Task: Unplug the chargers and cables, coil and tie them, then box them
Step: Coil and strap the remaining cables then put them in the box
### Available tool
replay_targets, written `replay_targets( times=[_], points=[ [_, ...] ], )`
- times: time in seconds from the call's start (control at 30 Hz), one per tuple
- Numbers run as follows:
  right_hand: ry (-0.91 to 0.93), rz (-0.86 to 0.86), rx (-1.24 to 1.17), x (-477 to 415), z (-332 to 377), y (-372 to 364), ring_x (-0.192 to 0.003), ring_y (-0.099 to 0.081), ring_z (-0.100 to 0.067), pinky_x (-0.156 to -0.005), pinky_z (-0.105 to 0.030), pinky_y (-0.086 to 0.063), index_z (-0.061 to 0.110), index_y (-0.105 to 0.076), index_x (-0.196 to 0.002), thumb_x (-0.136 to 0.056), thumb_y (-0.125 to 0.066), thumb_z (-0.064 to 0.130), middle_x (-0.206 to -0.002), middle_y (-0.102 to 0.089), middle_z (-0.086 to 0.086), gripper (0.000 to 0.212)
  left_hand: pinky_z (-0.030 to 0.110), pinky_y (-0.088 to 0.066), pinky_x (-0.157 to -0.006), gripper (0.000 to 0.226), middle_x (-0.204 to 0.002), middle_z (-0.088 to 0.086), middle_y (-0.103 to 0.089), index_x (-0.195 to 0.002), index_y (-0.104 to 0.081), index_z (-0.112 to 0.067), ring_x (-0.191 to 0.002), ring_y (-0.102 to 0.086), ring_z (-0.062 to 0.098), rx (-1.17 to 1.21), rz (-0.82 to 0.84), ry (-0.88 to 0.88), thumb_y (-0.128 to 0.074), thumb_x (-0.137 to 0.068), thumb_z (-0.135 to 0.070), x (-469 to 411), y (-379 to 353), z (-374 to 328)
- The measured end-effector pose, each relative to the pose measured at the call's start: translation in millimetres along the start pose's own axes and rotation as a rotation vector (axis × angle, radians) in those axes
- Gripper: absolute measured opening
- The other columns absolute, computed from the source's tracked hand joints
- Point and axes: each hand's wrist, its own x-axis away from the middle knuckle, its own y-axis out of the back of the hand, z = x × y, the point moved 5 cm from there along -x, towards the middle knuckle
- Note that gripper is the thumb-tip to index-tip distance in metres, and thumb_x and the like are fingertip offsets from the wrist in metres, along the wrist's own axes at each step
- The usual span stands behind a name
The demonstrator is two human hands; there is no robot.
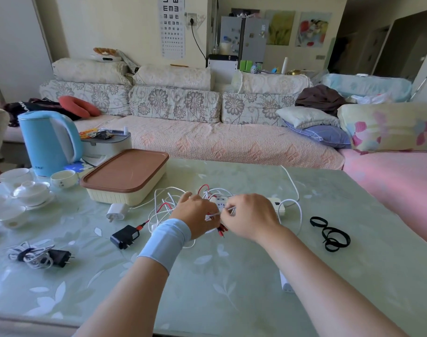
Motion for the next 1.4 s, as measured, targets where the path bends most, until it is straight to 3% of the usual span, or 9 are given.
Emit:
replay_targets(
  times=[0.1, 0.27, 0.4, 0.5, 0.6, 0.73, 0.9, 1.1, 1.4],
  points=[
    [-0.046, -0.265, -0.226, 1.5, -12.7, 27.0, -0.054, -0.052, -0.024, -0.052, -0.027, -0.029, 0.019, -0.050, -0.051, -0.077, -0.055, 0.045, -0.046, -0.050, 0.004, 0.037, 0.032, -0.028, -0.100, 0.023, -0.110, -0.017, -0.065, -0.099, -0.070, -0.034, -0.108, -0.051, 0.014, -0.017, 0.039, 0.067, -0.054, -0.088, -0.047, 2.0, -3.8, 10.8],
    [-0.245, -0.510, -0.309, 8.3, -47.6, 49.0, -0.050, -0.031, -0.016, -0.049, -0.036, -0.023, 0.021, -0.026, -0.051, -0.087, -0.052, 0.032, -0.047, -0.030, 0.002, 0.045, 0.034, -0.031, -0.096, 0.026, -0.111, -0.017, -0.063, -0.095, -0.068, -0.039, -0.107, -0.050, 0.017, 0.007, 0.037, 0.147, -0.043, -0.096, -0.046, -0.9, 0.2, 19.3],
    [-0.338, -0.295, 0.200, 5.5, -64.7, 26.8, -0.091, -0.052, -0.038, -0.079, -0.041, -0.044, 0.010, -0.070, -0.082, -0.076, -0.065, 0.013, -0.099, -0.063, -0.015, 0.008, 0.033, -0.031, -0.096, 0.029, -0.105, -0.016, -0.064, -0.089, -0.066, -0.034, -0.105, -0.051, 0.015, -0.059, 0.029, 0.093, -0.040, -0.098, -0.041, -1.8, -3.4, 9.0],
    [-0.070, -0.072, 0.143, 0.5, -38.1, 12.6, -0.112, -0.050, -0.041, -0.101, -0.043, -0.038, 0.007, -0.060, -0.126, -0.072, -0.055, -0.001, -0.126, -0.055, -0.018, 0.055, 0.032, -0.033, -0.095, 0.030, -0.106, -0.012, -0.065, -0.093, -0.067, -0.030, -0.106, -0.053, 0.017, -0.055, 0.006, 0.037, -0.040, -0.098, -0.042, -4.4, -0.2, -6.1],
    [0.089, 0.322, -0.125, 8.0, -0.4, -13.8, -0.123, -0.050, -0.032, -0.102, -0.039, -0.041, 0.023, -0.039, -0.146, -0.086, -0.049, 0.011, -0.138, -0.055, -0.008, 0.062, 0.031, -0.034, -0.091, 0.030, -0.111, -0.003, -0.066, -0.103, -0.067, -0.026, -0.109, -0.055, 0.022, -0.047, 0.002, 0.006, -0.042, -0.098, -0.040, -4.9, 4.5, -20.8],
    [0.010, 0.264, -0.079, 3.9, -2.7, -14.7, -0.101, -0.062, -0.031, -0.078, -0.034, -0.049, 0.026, -0.064, -0.106, -0.087, -0.056, 0.034, -0.103, -0.071, -0.006, 0.022, 0.030, -0.039, -0.087, 0.028, -0.105, 0.000, -0.069, -0.103, -0.071, -0.026, -0.102, -0.059, 0.024, 0.038, 0.050, 0.041, -0.054, -0.092, -0.046, -1.1, 3.7, -12.6],
    [-0.023, -0.136, -0.399, 0.3, -21.4, 19.0, -0.059, -0.048, -0.017, -0.057, -0.030, -0.036, 0.020, -0.068, -0.072, -0.090, -0.063, 0.033, -0.053, -0.052, 0.007, 0.023, 0.032, -0.041, -0.090, 0.018, -0.104, -0.008, -0.066, -0.098, -0.072, -0.031, -0.101, -0.057, 0.018, 0.154, 0.078, 0.114, -0.062, -0.088, -0.041, 1.2, 2.5, 13.9],
    [0.120, -0.460, -0.276, 2.9, -23.3, 31.6, -0.068, -0.049, -0.022, -0.064, -0.032, -0.038, 0.015, -0.069, -0.077, -0.090, -0.052, 0.025, -0.070, -0.047, 0.005, 0.024, 0.033, -0.037, -0.075, 0.026, -0.095, -0.001, -0.068, -0.093, -0.070, -0.026, -0.096, -0.057, 0.027, 0.142, -0.145, 0.189, -0.047, -0.098, -0.037, -1.2, 16.6, 25.4],
    [0.033, -0.206, 0.170, -4.3, 1.9, -6.2, -0.115, -0.052, -0.036, -0.093, -0.045, -0.045, -0.002, -0.045, -0.140, -0.073, -0.043, 0.015, -0.133, -0.053, -0.016, 0.069, 0.033, -0.040, -0.065, 0.023, -0.064, 0.004, -0.063, -0.084, -0.065, -0.024, -0.064, -0.059, 0.031, 0.086, -0.540, 0.252, -0.046, -0.097, -0.026, 18.1, 55.6, 22.9]
  ],
)
